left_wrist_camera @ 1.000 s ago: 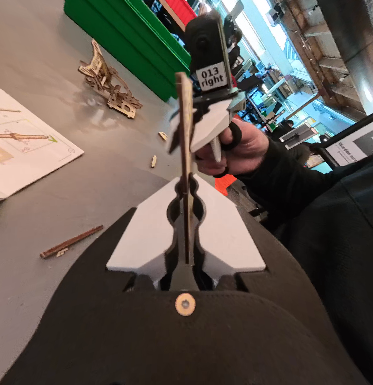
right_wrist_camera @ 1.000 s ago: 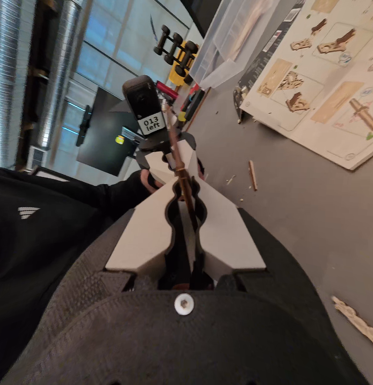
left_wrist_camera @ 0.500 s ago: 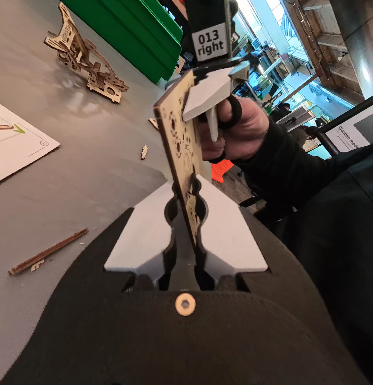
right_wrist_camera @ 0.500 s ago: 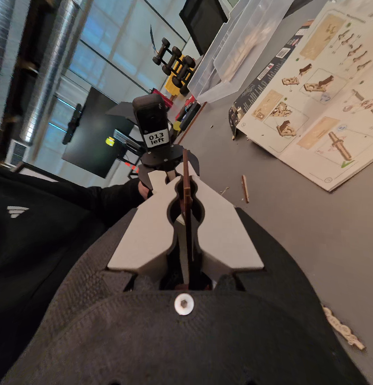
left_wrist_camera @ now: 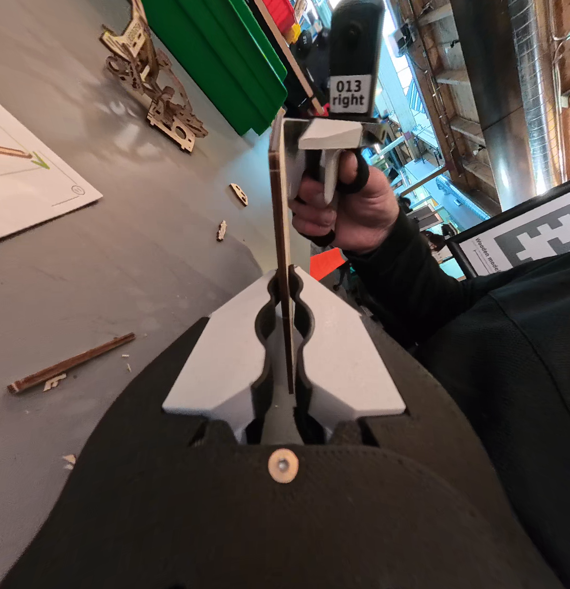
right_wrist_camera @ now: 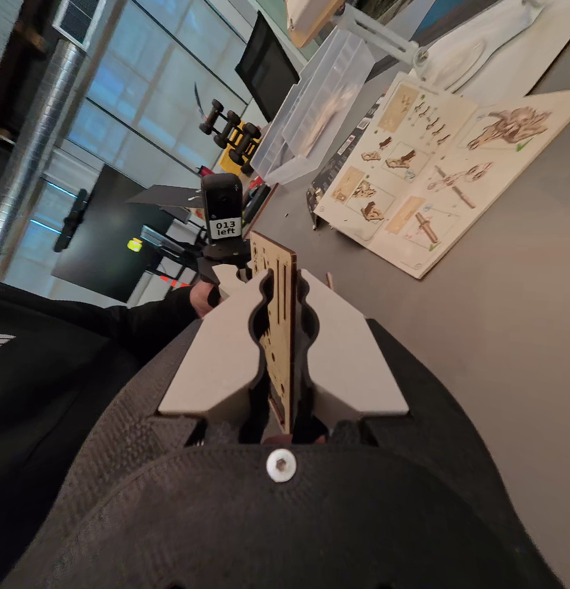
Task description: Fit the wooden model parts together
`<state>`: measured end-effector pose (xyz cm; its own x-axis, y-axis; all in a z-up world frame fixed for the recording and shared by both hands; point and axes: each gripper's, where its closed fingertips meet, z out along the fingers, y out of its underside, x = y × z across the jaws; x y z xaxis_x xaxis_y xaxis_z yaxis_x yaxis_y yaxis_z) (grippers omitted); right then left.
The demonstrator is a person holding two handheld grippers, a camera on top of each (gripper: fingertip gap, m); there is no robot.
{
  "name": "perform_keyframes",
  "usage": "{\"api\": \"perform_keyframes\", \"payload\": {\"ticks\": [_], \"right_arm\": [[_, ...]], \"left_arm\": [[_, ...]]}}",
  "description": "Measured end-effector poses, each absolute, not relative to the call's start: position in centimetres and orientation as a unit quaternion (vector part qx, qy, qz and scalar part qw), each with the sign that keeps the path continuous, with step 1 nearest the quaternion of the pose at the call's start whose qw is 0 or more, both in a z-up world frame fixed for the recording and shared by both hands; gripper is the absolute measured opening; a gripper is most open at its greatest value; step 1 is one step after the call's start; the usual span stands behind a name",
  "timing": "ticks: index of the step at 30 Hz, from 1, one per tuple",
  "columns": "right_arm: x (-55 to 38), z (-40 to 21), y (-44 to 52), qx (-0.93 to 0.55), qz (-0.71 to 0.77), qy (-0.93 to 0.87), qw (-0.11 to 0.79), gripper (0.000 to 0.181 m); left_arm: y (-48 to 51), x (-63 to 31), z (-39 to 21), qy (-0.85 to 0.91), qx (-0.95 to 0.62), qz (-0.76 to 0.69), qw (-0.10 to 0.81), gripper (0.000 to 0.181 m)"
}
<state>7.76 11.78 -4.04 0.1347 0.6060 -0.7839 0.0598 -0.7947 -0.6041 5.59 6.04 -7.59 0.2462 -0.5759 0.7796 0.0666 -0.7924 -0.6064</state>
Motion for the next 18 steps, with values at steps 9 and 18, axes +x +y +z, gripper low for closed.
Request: {"api": "perform_keyframes", "payload": {"ticks": [9, 18], "right_arm": [[8.9, -5.2, 12.5, -0.748, 0.562, -0.257, 0.242, 0.026], [8.3, -6.4, 10.5, -0.751, 0.56, -0.295, 0.186, 0.026]], "left_arm": [[6.5, 4.8, -7.3, 0.146, -0.73, -0.61, 0.271, 0.001], [7.3, 3.9, -6.9, 0.111, -0.723, -0.619, 0.286, 0.001]]}}
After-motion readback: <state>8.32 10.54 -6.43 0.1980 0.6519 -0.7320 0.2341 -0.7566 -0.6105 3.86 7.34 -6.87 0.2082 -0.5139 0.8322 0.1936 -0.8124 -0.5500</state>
